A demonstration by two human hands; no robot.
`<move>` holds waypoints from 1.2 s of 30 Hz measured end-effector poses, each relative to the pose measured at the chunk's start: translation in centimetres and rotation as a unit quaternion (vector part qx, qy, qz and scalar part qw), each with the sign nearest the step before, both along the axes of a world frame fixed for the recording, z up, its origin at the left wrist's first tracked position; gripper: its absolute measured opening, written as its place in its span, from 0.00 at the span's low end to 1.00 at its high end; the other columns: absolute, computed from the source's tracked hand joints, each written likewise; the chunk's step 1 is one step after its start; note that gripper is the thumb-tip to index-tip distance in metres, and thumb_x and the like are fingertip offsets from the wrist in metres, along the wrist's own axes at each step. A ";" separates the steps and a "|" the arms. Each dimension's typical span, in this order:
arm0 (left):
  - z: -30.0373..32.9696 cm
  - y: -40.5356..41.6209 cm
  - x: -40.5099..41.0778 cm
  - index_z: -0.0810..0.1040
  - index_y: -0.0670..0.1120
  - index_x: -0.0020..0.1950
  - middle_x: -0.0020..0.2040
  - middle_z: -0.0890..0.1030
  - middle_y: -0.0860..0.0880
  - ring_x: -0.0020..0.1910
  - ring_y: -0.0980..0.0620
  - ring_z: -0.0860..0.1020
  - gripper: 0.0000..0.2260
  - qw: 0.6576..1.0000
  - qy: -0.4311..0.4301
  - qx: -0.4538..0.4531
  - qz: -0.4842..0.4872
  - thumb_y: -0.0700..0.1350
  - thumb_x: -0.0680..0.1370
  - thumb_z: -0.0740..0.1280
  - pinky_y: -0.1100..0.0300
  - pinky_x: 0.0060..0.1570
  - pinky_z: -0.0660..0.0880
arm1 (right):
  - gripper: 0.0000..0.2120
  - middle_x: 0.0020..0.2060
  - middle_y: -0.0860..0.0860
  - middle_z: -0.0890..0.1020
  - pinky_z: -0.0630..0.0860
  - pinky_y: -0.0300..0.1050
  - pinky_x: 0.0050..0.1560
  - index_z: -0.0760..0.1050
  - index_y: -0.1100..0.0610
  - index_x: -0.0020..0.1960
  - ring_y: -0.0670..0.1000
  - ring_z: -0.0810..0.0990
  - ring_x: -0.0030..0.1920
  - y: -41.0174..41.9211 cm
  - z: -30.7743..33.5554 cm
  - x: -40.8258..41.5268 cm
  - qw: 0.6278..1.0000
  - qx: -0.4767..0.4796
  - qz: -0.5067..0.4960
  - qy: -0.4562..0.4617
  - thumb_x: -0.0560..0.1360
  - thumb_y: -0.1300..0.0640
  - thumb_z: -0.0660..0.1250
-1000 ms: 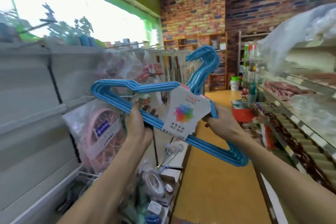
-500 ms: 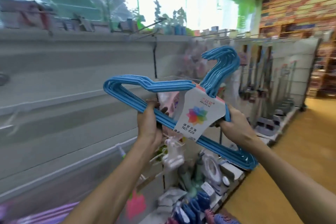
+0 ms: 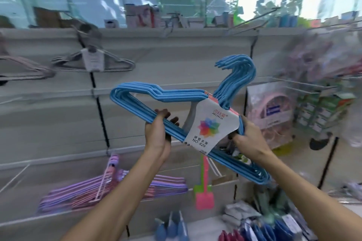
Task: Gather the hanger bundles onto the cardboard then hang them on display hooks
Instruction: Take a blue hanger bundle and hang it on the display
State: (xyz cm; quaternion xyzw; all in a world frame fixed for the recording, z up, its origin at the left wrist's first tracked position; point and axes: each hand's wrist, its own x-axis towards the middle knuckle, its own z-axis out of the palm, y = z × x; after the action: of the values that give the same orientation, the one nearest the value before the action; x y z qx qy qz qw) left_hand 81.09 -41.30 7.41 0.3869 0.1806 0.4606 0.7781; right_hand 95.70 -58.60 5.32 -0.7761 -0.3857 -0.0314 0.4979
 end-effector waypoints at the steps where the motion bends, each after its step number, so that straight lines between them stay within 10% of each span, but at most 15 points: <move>1: -0.1 0.8 -0.9 0.71 0.43 0.57 0.50 0.77 0.43 0.50 0.41 0.82 0.08 1.000 -0.002 0.000 0.012 0.39 0.79 0.66 0.47 0.55 0.78 | 0.13 0.42 0.51 0.83 0.80 0.55 0.42 0.75 0.50 0.57 0.55 0.82 0.40 1.1 0.0 -0.4 1.000 0.002 0.014 -0.003 0.74 0.57 0.68; 13: -1.2 9.8 -9.1 0.73 0.43 0.56 0.49 0.79 0.44 0.48 0.42 0.82 0.06 0.993 -0.011 -0.018 0.114 0.38 0.79 0.66 0.42 0.59 0.77 | 0.18 0.42 0.45 0.81 0.73 0.42 0.38 0.72 0.47 0.61 0.45 0.79 0.40 13.5 -0.9 -5.2 0.994 -0.011 0.111 -0.014 0.75 0.62 0.69; 27: -6.8 18.8 -10.2 0.71 0.37 0.70 0.55 0.80 0.41 0.52 0.43 0.81 0.20 0.995 -0.025 -0.070 0.067 0.37 0.79 0.66 0.41 0.63 0.75 | 0.21 0.45 0.39 0.80 0.80 0.55 0.49 0.68 0.39 0.64 0.48 0.81 0.46 20.8 -3.3 -6.6 0.992 -0.064 0.096 -0.054 0.76 0.53 0.70; 36: -9.9 21.3 -9.1 0.75 0.43 0.53 0.53 0.79 0.42 0.49 0.46 0.80 0.04 0.991 -0.020 -0.132 -0.002 0.38 0.80 0.64 0.50 0.50 0.77 | 0.24 0.52 0.50 0.84 0.72 0.45 0.43 0.68 0.48 0.71 0.50 0.80 0.44 23.0 -6.6 -5.8 0.991 -0.110 0.052 -0.052 0.77 0.51 0.68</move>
State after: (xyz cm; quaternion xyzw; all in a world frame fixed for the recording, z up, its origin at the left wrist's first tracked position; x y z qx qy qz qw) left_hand 72.01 -19.95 -2.45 0.2719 0.2232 0.4386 0.8270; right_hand 89.94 -35.59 -1.32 -0.8023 -0.4519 -0.0038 0.3900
